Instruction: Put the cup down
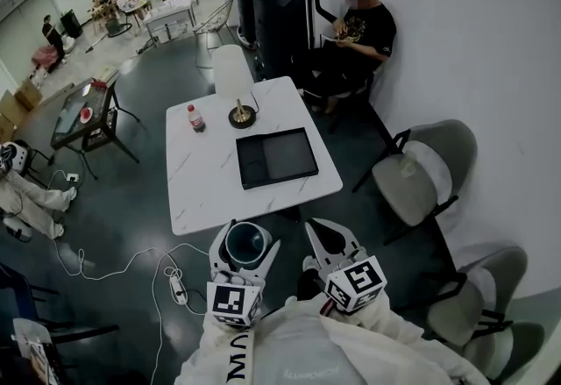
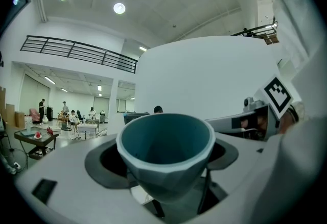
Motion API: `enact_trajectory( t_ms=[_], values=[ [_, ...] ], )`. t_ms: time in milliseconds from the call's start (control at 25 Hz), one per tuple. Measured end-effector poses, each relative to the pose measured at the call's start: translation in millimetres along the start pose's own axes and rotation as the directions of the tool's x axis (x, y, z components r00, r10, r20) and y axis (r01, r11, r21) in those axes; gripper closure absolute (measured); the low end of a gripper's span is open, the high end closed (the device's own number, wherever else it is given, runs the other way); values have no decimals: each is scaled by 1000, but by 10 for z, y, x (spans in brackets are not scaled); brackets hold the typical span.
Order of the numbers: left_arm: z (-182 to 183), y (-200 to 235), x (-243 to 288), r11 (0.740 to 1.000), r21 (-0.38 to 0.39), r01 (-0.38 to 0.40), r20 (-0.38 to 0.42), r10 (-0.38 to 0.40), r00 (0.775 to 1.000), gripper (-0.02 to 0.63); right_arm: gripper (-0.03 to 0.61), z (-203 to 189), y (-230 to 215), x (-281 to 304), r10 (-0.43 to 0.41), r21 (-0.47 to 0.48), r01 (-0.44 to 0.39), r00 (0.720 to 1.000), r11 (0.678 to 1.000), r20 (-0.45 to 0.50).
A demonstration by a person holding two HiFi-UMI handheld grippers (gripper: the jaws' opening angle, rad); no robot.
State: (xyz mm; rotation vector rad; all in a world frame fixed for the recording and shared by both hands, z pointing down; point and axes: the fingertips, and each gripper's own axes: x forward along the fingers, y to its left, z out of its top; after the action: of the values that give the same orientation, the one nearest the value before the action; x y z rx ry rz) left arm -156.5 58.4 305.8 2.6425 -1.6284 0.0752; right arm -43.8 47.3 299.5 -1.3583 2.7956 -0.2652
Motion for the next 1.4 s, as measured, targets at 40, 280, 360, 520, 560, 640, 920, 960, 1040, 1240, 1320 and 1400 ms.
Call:
enact_trajectory(
  t_ms=[40, 280, 360, 520, 560, 640, 920, 960, 1040, 1240, 1320, 1400],
  values=[
    [-13, 13, 18, 1000, -2, -1, -2, 1, 1000, 201, 572, -11, -13, 17, 0, 1, 0, 1000, 1000, -3],
    [-52, 99, 145, 1000, -3, -6, -13, 6, 1000, 199, 572, -44, -121, 157, -2, 14, 2, 1000, 1000, -6],
    [-64, 134, 205, 1000, -3, -9, -17, 9, 1000, 199, 572, -68, -166, 221, 3, 21, -3, 1000, 1000, -9],
    [-58, 201, 329, 1000, 1, -20, -22, 20, 1000, 201, 572, -38, -253, 342, 8, 21, -8, 1000, 1000, -13],
    [-63, 222, 358, 1000, 1, -22, -23, 22, 999, 199, 572, -39, -276, 375, 10, 22, -9, 1000, 1000, -14],
    [-85, 275, 421, 1000, 1, -28, -29, 28, 999, 199, 572, -68, -328, 453, 14, 29, -14, 1000, 999, -18],
    [-122, 459, 698, 999, 2, -49, -44, 49, 998, 199, 573, -64, -541, 710, 25, 30, -24, 999, 999, -34],
    [-130, 483, 739, 999, 2, -52, -46, 52, 998, 199, 572, -73, -575, 742, 26, 30, -25, 999, 999, -38],
    [-154, 529, 809, 998, 0, -55, -51, 55, 997, 199, 572, -103, -636, 797, 25, 34, -24, 998, 999, -49],
    [-201, 644, 1009, 998, -4, -63, -64, 62, 996, 199, 572, -123, -795, 961, 27, 35, -24, 997, 999, -67],
    [-214, 690, 1113, 998, -1, -63, -68, 63, 996, 199, 572, -124, -869, 1039, 27, 34, -25, 997, 999, -74],
    [-231, 741, 1217, 998, -1, -63, -74, 63, 995, 199, 572, -143, -945, 1119, 29, 40, -25, 996, 999, -82]
  ],
)
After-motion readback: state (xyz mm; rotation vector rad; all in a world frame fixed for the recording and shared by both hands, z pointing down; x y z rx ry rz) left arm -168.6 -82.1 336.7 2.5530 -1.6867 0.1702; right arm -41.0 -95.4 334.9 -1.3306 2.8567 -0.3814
